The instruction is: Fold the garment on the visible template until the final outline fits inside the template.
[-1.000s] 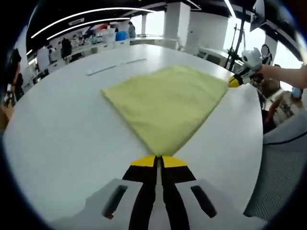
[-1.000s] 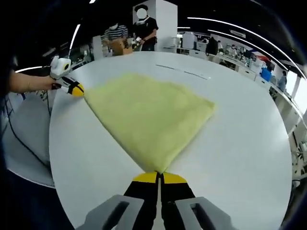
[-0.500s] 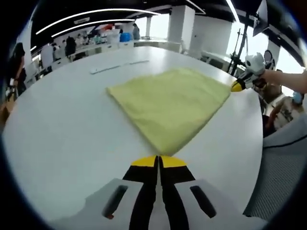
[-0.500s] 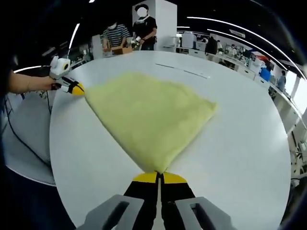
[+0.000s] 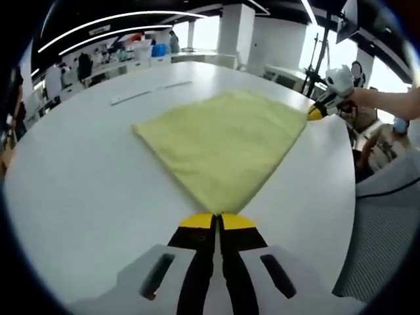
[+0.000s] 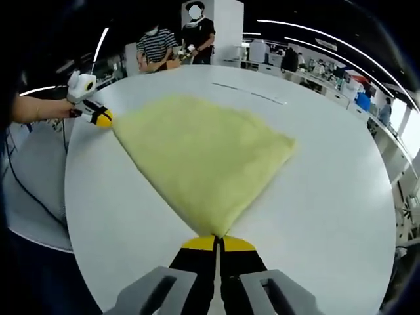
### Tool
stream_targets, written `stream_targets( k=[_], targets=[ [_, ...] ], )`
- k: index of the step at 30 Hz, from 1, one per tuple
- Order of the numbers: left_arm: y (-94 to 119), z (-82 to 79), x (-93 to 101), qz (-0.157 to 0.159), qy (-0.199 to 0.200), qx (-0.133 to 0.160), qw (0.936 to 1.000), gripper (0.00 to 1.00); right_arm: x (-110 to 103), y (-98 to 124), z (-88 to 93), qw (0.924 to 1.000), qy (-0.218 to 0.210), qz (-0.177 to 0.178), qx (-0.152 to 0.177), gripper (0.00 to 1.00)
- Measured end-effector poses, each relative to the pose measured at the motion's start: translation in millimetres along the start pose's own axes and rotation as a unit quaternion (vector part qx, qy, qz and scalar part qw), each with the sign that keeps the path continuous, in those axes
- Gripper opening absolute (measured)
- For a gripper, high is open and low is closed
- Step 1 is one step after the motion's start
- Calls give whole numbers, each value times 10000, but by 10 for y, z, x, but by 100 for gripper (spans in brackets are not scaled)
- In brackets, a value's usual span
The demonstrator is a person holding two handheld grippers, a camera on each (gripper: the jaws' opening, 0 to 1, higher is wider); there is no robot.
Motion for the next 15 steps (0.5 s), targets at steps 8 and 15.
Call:
stream_targets(
  k=[8,15],
  targets=[
    [36,55,75,28,-166,-118,9998,0,-25,34,27,10000,-5,-38,-34,0],
    [68,85,116,4,-201,-158,9997,0,-83,76,77,10000,-18,-75,-49,0]
  ],
)
Point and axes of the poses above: the point that each gripper's makers call its tool centre point, and the gripper's own axes: y roughly backward along the fingers, x roughly to its right, z roughly out of its underside, the point moved 4 cm from there along y, roughly backward along the fingers, and after that the axes turned 5 degrees about x, right-handed, at the moved point
